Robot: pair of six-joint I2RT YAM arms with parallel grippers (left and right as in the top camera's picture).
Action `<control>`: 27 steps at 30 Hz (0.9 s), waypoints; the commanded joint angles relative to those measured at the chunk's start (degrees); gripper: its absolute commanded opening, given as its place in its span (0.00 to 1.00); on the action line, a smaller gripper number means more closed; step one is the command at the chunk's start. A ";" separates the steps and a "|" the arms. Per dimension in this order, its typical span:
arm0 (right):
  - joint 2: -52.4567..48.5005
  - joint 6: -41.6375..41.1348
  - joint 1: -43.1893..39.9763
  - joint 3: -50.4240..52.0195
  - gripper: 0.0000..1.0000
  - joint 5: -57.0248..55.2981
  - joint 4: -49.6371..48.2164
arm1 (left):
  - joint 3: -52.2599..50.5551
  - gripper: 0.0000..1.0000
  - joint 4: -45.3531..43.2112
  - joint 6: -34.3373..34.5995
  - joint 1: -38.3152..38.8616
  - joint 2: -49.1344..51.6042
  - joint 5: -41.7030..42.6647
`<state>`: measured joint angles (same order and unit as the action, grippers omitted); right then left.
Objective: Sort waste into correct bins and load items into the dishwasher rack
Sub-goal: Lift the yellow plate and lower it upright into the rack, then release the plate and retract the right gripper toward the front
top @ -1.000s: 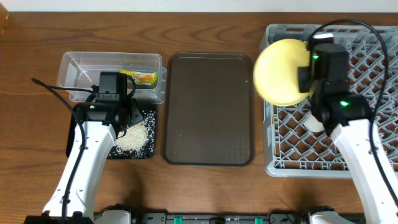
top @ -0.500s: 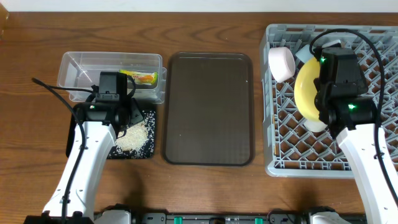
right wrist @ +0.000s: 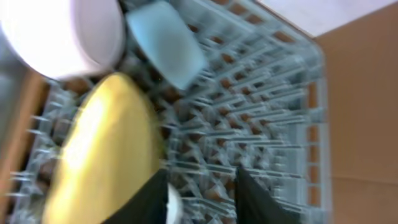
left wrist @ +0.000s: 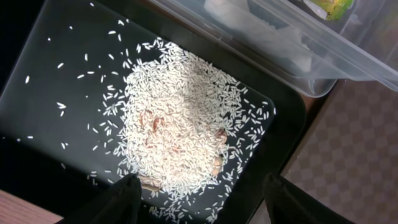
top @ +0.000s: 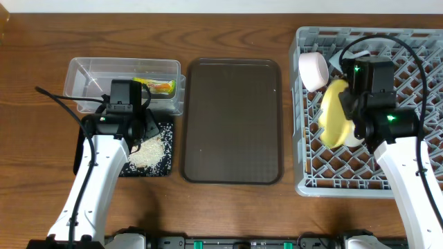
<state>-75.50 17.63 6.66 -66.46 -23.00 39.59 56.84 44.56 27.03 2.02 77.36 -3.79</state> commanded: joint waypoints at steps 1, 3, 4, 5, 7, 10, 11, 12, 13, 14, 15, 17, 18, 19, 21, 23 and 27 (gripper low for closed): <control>-0.26 -4.98 -0.22 0.15 0.36 7.41 -0.39 | -0.37 0.66 0.00 0.31 -0.24 -0.26 -0.26; -0.26 -8.31 -0.39 0.15 0.37 7.41 -0.63 | -0.37 0.66 0.00 0.28 -0.24 -0.26 -0.07; -0.24 -10.54 -0.68 0.15 0.37 7.41 -0.72 | -0.37 0.66 0.00 0.26 -0.24 -0.26 0.17; -0.24 -12.76 -0.96 0.15 0.37 7.41 -0.79 | -0.37 0.66 0.00 0.24 -0.24 -0.26 0.37; -0.24 -17.92 -1.77 0.15 0.41 7.61 -0.76 | -0.33 0.66 -0.04 -0.98 -0.22 -0.31 1.07; -0.24 -21.27 -3.56 0.15 0.48 13.73 -0.81 | 0.28 0.66 -0.04 -4.50 -0.11 -0.33 4.13; -0.24 -21.24 -4.17 0.15 0.48 16.79 -0.81 | 0.59 0.66 -0.07 -5.49 0.07 -0.33 4.59; -0.24 -21.22 -5.05 0.15 0.50 20.90 -0.79 | 1.07 0.66 -0.04 -6.69 0.42 -0.33 4.70; -0.24 -21.22 -5.66 0.15 0.52 23.82 -0.79 | 1.49 0.66 -0.04 -8.07 0.81 -0.33 4.70; -0.24 -21.22 -6.27 0.15 0.59 26.71 -0.76 | 1.95 0.66 -0.02 -9.53 1.31 -0.33 4.70; -0.24 -21.20 -7.15 0.15 0.67 30.67 -0.70 | 2.54 0.66 0.00 -11.19 2.03 -0.33 4.70; -0.24 -20.44 -8.35 0.15 0.75 36.17 -0.26 | 3.30 0.66 0.55 -13.18 3.04 -0.33 4.76; -0.24 -19.10 -8.87 0.15 0.77 38.71 0.22 | 3.74 0.66 1.44 -14.10 3.63 -0.33 4.92; -0.24 -18.23 -9.33 0.15 0.77 40.59 0.98 | 4.02 0.66 2.43 -14.36 4.07 -0.33 4.96; -0.24 -18.62 -9.86 0.15 0.75 40.19 2.93 | 4.17 0.66 4.81 -14.36 4.50 -0.33 6.82; -0.20 -21.11 -10.08 0.15 0.72 37.00 5.09 | 4.15 0.65 7.85 -14.32 4.48 -0.35 9.68; 1.11 -23.85 -10.12 0.15 0.74 33.99 8.76 | 3.32 0.59 10.71 -14.34 4.55 -2.54 10.21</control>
<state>-75.48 -3.57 -2.52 -66.46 12.03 47.03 59.83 54.85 14.02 6.46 77.10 4.67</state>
